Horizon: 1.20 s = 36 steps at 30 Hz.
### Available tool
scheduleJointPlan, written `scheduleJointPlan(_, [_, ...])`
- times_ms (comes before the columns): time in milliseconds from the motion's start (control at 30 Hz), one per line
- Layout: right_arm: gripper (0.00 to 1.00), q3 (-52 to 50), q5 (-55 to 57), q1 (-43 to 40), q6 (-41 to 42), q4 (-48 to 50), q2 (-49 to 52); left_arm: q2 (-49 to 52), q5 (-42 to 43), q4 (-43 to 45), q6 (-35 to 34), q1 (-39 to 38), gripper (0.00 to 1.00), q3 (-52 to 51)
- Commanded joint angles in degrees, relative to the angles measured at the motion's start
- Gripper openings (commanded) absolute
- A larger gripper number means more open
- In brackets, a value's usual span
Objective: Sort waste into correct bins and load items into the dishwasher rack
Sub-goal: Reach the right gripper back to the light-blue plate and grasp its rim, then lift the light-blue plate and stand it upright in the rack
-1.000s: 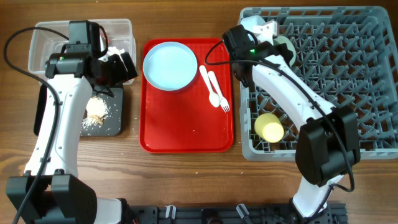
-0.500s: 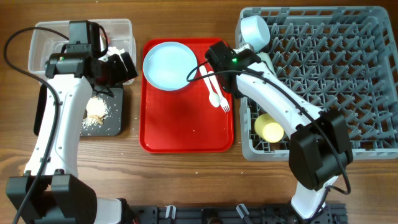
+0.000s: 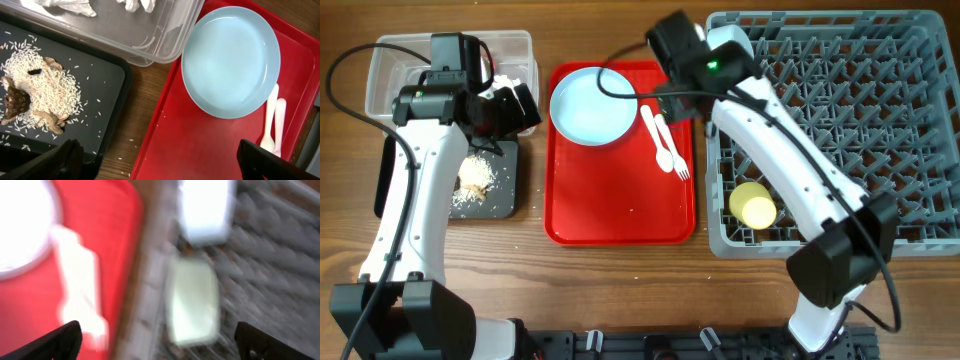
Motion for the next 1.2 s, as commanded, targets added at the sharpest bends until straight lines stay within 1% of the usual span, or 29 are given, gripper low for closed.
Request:
scheduleJointPlan(0, [1.0, 2.27, -21.57, 0.07, -3.34, 5.77, -1.7, -0.11, -0.74, -0.04, 0.28, 0.2, 1.0, 0.35])
scheduleJointPlan(67, [1.0, 1.07, -27.69, -0.02, -1.14, 12.2, -0.5, -0.11, -0.74, -0.04, 0.28, 0.2, 1.0, 0.35])
scheduleJointPlan(100, [1.0, 0.52, -28.22, -0.02, 1.36, 14.45, 0.02, -0.11, -0.74, -0.04, 0.28, 0.2, 1.0, 0.37])
scheduleJointPlan(133, [0.98, -0.42, -28.0, -0.02, 6.6, 17.66, 1.11, -0.11, -0.74, -0.04, 0.31, 0.2, 1.0, 0.35])
scheduleJointPlan(167, [0.88, -1.77, -27.87, -0.02, 13.49, 21.51, 2.89, -0.11, -0.74, -0.04, 0.28, 0.2, 1.0, 0.35])
scheduleJointPlan(233, [0.76, -2.69, -25.27, 0.0, 22.08, 23.26, 5.75, -0.11, -0.74, -0.04, 0.31, 0.2, 1.0, 0.35])
scheduleJointPlan(300, [0.71, -2.75, -23.12, -0.02, 27.93, 23.06, 8.39, -0.11, -0.74, -0.04, 0.28, 0.2, 1.0, 0.35])
scheduleJointPlan(400, [0.67, -2.84, -23.5, -0.02, 32.52, 23.02, 12.87, -0.11, -0.74, -0.04, 0.28, 0.2, 1.0, 0.37])
scheduleJointPlan(467, [0.62, -2.84, -25.03, 0.0, 33.73, 22.91, 15.28, -0.11, -0.74, -0.04, 0.28, 0.2, 1.0, 0.35])
scheduleJointPlan(567, [0.6, -2.89, -27.39, -0.02, 34.56, 22.69, 18.29, -0.11, -0.74, -0.04, 0.28, 0.2, 1.0, 0.37])
scheduleJointPlan(700, [0.59, -2.89, -27.39, 0.0, 34.6, 21.44, 20.94, -0.11, -0.74, -0.04, 0.28, 0.2, 1.0, 0.35])
scheduleJointPlan(833, [0.51, -2.93, -27.56, 0.39, 34.58, 20.7, 22.97, -0.11, -0.74, -0.04, 0.28, 0.2, 1.0, 0.35])
scheduleJointPlan(967, [0.36, -2.93, -27.54, 1.4, 34.53, 20.72, 24.39, -0.11, -0.74, -0.04, 0.28, 0.2, 1.0, 0.37])
scheduleJointPlan(1000, [0.27, -2.93, -27.52, 1.66, 34.45, 20.72, 24.59, -0.11, -0.74, -0.04, 0.28, 0.2, 1.0, 0.35])
scheduleJointPlan(1033, [0.24, -2.93, -27.54, 1.88, 34.25, 20.74, 24.85, -0.11, -0.74, -0.04, 0.28, 0.2, 1.0, 0.37])
scheduleJointPlan(1067, [0.15, -2.93, -27.54, 2.08, 34.12, 20.65, 24.92, -0.11, -0.74, -0.04, 0.28, 0.2, 1.0, 0.35])
scheduleJointPlan(1133, [0.04, -2.93, -27.54, 2.29, 34.12, 20.22, 25.0, -0.11, -0.74, -0.04, 0.28, 0.2, 1.0, 0.37])
scheduleJointPlan(1167, [0.04, -2.93, -27.52, 2.29, 34.07, 19.96, 25.0, -0.11, -0.74, -0.04, 0.31, 0.2, 1.0, 0.35])
